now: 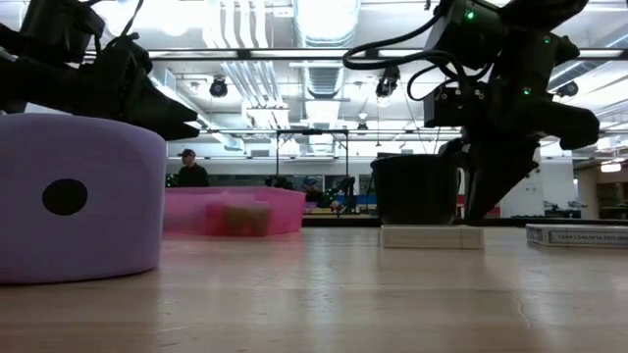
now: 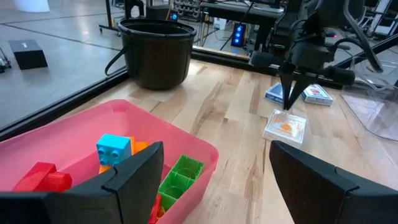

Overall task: Pick & Place Toys
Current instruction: Put the yellow deck of cards into the transparent bin

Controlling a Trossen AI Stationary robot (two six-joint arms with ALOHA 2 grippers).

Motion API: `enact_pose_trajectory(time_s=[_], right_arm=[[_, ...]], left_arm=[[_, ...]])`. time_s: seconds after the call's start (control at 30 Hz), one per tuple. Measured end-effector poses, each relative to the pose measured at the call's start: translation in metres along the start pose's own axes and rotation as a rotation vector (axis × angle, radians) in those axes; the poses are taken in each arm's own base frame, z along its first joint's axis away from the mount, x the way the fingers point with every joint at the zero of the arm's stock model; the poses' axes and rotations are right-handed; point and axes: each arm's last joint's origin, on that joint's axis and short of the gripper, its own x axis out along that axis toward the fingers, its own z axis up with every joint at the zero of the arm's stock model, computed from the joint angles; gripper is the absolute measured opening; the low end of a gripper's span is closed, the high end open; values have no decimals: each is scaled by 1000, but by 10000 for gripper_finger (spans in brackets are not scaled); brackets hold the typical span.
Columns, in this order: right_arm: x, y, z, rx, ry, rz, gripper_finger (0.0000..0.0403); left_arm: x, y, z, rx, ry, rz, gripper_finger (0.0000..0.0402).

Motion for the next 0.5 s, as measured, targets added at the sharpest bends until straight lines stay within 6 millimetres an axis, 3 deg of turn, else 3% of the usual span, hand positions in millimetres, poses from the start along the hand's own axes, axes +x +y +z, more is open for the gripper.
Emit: enact_pose_trajectory(time_s=[0.5], right_arm=[[15, 3, 1, -2, 33, 52, 18]], left_arm=[[0, 0, 0, 1, 2, 4, 295]])
